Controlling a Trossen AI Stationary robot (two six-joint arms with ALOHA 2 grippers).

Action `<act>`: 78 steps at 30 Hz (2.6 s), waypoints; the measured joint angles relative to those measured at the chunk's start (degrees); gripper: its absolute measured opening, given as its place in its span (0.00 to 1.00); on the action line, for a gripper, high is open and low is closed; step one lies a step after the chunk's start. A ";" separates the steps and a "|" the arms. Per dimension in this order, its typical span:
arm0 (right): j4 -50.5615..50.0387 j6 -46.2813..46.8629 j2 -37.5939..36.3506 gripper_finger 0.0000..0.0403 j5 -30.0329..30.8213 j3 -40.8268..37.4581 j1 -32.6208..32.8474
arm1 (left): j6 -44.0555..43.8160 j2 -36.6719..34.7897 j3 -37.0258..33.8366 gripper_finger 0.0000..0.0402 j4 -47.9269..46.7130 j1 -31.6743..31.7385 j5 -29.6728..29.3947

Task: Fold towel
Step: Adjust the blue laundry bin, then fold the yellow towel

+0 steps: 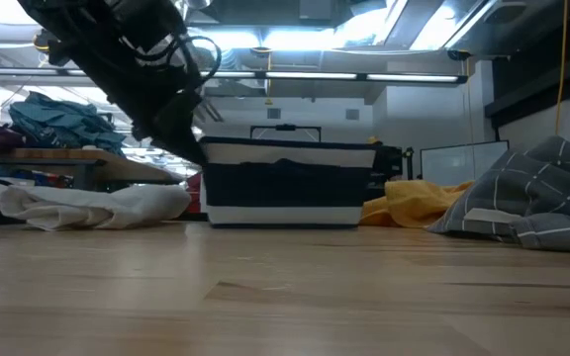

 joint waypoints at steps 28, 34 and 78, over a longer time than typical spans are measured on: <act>-1.91 0.10 -1.69 0.41 9.03 -0.02 -0.09 | -4.57 -21.66 -0.02 0.01 -14.00 -14.90 3.68; -13.00 1.06 -7.96 0.41 13.24 0.00 -0.34 | -2.51 -23.18 -0.02 0.01 -11.41 -17.13 10.63; -25.62 -1.92 -17.38 0.41 -26.03 -23.75 -63.26 | 3.33 -23.10 -0.04 0.01 -11.44 -19.41 10.60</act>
